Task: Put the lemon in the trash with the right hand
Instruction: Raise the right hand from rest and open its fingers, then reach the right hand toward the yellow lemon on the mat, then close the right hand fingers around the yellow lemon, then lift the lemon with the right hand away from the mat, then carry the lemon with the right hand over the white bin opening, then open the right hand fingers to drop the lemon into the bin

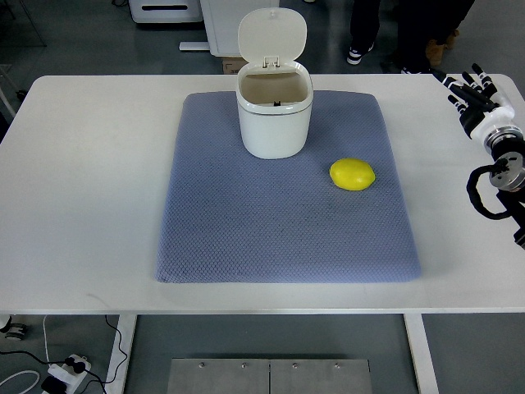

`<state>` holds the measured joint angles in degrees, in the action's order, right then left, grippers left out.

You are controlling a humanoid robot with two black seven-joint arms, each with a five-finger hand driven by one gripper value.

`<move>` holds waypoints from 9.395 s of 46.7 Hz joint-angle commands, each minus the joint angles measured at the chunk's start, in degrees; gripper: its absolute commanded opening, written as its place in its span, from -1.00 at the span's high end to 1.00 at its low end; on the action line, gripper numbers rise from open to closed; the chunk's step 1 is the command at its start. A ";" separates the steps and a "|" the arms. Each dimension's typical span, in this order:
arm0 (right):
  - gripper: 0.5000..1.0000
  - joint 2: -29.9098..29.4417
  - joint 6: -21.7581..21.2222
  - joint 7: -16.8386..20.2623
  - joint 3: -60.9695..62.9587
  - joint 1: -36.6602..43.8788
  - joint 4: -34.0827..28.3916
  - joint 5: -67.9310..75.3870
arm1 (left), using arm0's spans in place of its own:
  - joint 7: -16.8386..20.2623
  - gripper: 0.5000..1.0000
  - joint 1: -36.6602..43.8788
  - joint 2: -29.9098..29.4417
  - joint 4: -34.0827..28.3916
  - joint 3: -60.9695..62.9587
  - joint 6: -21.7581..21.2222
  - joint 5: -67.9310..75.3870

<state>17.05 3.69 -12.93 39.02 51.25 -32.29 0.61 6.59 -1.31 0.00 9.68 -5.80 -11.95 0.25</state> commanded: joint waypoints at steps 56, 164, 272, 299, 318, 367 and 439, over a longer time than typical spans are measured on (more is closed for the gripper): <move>-1.00 4.40 -0.35 -4.74 -0.96 0.87 0.30 -0.70 | -0.09 -1.00 0.08 0.00 0.08 0.09 0.52 -0.60; -0.81 9.23 12.75 8.27 -68.02 29.87 -39.95 -33.66 | -0.09 -1.00 0.08 0.00 0.08 0.09 0.52 -0.60; 1.00 17.66 13.28 8.18 -73.47 33.03 -45.84 -33.13 | -0.09 -1.00 0.08 0.00 0.08 0.09 0.52 -0.60; 1.00 34.02 -2.72 9.41 -71.63 52.72 -52.00 -29.00 | -0.09 -1.00 0.08 0.00 0.08 0.09 0.52 -0.60; 1.00 20.84 0.35 11.52 -71.63 55.98 -49.63 -21.45 | -0.09 -1.00 0.08 0.00 0.08 0.09 0.52 -0.60; 1.00 -3.34 1.06 13.10 -68.46 47.01 -24.31 -14.24 | -0.09 -1.00 0.17 0.00 0.08 0.09 0.52 -0.60; -0.83 -8.09 1.06 15.03 -66.79 44.55 -17.28 -13.80 | -0.09 -1.00 0.17 0.00 0.08 0.09 0.52 -0.60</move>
<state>8.88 4.70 2.10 -27.76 95.78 -49.57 -13.19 6.50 -1.15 0.00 9.76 -5.71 -11.43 -0.35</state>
